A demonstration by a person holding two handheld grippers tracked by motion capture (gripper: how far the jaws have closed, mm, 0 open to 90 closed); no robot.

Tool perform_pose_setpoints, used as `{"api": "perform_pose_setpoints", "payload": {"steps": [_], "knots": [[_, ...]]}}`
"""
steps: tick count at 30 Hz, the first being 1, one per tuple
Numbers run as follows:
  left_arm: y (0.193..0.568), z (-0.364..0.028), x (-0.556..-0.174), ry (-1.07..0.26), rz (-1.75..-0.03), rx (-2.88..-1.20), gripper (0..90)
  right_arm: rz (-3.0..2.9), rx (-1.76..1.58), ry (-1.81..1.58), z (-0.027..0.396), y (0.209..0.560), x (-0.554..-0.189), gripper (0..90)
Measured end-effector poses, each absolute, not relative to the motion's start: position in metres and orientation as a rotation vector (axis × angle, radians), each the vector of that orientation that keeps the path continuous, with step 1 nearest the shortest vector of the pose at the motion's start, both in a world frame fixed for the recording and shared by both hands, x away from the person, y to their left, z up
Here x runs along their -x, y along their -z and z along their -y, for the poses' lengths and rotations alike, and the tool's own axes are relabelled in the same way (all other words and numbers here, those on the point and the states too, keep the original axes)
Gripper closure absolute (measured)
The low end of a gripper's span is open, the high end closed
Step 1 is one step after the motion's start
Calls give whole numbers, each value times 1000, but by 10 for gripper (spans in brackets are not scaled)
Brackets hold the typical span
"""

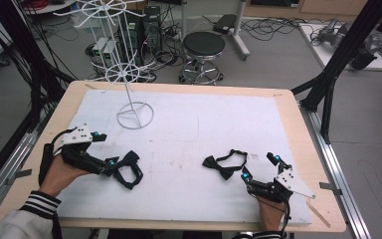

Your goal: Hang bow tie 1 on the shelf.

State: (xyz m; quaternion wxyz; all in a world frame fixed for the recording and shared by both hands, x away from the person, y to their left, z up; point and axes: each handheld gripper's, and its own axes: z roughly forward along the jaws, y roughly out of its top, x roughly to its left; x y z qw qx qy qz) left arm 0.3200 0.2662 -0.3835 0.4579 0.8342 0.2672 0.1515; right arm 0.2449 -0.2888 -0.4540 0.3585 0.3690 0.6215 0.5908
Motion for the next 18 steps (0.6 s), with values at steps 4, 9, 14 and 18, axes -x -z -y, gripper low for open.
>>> {"api": "perform_pose_setpoints", "payload": {"steps": [4,9,14,18], "knots": [[383,-264,-324,-349,-668,-2095,56,-1605,-950,-1523,289,454,-245,35],[385,-259,-328,-305,-677,-2166,88,-1603,-956,-1524,289,454,-245,35],[388,-254,-333,-293,-689,-2225,88,-1602,-955,-1525,289,454,-245,35],[390,-252,-336,-280,-703,-2248,90,-1603,-958,-1526,289,454,-245,35]]}}
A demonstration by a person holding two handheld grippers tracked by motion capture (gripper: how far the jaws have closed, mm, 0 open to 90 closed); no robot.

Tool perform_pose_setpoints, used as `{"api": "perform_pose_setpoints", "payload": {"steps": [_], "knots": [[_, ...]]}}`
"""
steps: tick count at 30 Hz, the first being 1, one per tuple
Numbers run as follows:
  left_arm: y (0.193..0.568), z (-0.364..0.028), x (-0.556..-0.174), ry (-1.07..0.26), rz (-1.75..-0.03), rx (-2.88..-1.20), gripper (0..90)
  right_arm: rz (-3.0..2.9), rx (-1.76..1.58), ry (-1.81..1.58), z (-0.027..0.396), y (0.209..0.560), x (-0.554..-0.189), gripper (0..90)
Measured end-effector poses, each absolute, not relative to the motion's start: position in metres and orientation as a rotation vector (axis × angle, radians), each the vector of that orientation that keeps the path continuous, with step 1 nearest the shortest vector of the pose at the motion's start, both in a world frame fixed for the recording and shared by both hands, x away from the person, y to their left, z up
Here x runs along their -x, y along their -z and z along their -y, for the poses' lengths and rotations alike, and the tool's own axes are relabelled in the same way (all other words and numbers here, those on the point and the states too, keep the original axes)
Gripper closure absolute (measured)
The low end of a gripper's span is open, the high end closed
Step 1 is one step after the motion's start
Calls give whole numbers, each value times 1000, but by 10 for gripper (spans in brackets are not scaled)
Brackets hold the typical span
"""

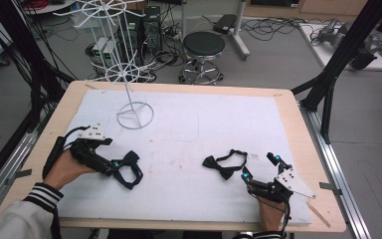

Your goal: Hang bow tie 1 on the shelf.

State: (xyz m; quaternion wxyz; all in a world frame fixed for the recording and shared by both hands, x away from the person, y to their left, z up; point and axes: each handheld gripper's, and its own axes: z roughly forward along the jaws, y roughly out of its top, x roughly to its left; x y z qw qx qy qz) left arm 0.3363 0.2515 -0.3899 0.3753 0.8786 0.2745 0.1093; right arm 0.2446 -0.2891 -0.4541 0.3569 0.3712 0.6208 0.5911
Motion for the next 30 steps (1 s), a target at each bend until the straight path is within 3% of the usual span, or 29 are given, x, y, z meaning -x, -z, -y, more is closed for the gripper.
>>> {"api": "perform_pose_setpoints", "payload": {"steps": [13,14,23,30], "knots": [[401,-240,-340,-214,-693,-2362,153,-1599,-954,-1526,290,454,-245,35],[402,-240,-340,-211,-693,-2375,196,-1600,-953,-1526,290,454,-245,35],[409,-234,-343,-196,-715,-2445,254,-1595,-947,-1526,290,454,-245,35],[412,-230,-344,-211,-748,-2474,348,-1593,-957,-1528,290,454,-245,35]]}}
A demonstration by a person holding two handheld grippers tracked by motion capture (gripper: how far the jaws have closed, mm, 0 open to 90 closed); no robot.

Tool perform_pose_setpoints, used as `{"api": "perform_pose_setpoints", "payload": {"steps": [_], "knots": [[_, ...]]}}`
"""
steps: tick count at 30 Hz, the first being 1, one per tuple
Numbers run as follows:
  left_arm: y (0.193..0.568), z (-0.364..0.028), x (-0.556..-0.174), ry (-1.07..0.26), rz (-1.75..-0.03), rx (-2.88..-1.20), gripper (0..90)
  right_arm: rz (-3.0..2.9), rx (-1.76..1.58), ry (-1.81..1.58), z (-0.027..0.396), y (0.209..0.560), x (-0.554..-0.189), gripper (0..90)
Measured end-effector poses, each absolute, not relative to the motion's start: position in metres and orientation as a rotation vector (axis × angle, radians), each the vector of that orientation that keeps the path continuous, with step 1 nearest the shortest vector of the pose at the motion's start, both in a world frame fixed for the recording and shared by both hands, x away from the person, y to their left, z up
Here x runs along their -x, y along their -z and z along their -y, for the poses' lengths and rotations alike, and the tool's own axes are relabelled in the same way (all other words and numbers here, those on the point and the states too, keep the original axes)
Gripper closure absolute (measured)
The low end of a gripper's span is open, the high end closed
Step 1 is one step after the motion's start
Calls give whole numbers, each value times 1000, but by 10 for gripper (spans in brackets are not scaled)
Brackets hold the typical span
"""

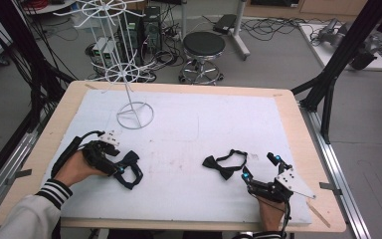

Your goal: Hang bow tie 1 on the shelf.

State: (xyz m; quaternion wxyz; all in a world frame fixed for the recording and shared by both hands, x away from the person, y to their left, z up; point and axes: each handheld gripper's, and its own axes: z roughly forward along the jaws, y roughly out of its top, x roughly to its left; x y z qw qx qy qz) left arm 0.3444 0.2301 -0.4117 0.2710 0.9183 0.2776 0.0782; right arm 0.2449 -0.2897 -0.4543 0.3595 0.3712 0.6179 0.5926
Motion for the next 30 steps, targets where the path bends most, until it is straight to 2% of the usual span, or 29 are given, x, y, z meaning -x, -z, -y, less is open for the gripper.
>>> {"api": "perform_pose_setpoints", "payload": {"steps": [3,4,8,11,16,18,23,30], "knots": [[411,-230,-345,-210,-750,-2485,374,-1593,-956,-1529,290,454,-245,35],[412,-229,-344,-206,-753,-2478,414,-1593,-958,-1529,290,454,-245,35],[412,-228,-344,-195,-746,-2510,445,-1592,-958,-1530,290,454,-245,35],[413,-226,-344,-195,-805,-2492,459,-1592,-956,-1531,290,454,-245,35],[413,-226,-344,-170,-802,-2529,572,-1592,-958,-1533,290,454,-245,35],[414,-224,-343,-182,-811,-2535,585,-1592,-959,-1533,290,454,-245,35],[415,-222,-341,-198,-819,-2552,726,-1591,-958,-1536,290,454,-245,35],[414,-221,-341,-219,-854,-2532,739,-1591,-957,-1536,290,454,-245,35]]}}
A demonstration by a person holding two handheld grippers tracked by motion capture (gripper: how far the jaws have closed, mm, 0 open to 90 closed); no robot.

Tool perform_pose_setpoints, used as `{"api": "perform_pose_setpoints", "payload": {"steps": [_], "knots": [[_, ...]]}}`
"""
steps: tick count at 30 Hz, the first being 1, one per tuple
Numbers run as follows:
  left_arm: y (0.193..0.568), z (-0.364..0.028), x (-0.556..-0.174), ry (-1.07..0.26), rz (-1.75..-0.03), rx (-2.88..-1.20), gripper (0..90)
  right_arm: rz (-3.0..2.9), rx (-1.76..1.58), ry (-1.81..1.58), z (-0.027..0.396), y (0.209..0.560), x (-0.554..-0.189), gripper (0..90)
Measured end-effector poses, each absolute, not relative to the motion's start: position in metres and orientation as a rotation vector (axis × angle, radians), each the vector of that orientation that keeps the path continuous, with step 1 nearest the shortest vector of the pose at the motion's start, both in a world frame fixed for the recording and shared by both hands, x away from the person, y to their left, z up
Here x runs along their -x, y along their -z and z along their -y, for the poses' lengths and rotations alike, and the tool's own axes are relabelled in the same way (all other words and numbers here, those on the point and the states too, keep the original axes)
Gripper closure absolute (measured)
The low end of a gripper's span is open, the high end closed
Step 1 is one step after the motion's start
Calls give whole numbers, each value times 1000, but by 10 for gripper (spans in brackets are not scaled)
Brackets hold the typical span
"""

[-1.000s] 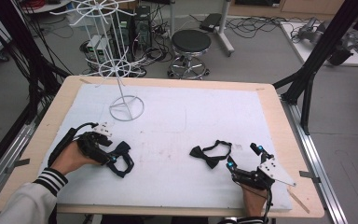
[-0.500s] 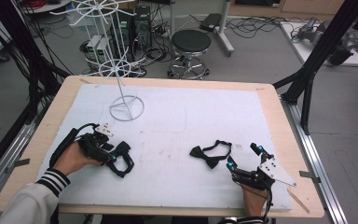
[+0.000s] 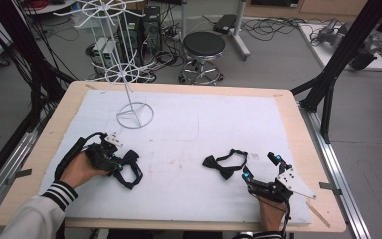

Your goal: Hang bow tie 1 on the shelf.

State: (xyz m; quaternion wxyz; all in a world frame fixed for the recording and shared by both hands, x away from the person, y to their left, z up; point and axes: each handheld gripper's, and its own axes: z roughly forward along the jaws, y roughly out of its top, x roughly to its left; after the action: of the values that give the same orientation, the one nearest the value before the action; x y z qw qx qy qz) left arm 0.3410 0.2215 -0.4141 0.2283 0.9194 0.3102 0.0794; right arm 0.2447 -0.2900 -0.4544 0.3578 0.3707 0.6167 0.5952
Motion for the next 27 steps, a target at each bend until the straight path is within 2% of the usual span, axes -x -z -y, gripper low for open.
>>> {"api": "perform_pose_setpoints", "payload": {"steps": [27], "knots": [[392,-236,-334,-337,-735,-2335,740,-1594,-957,-1535,290,454,-245,35]]}}
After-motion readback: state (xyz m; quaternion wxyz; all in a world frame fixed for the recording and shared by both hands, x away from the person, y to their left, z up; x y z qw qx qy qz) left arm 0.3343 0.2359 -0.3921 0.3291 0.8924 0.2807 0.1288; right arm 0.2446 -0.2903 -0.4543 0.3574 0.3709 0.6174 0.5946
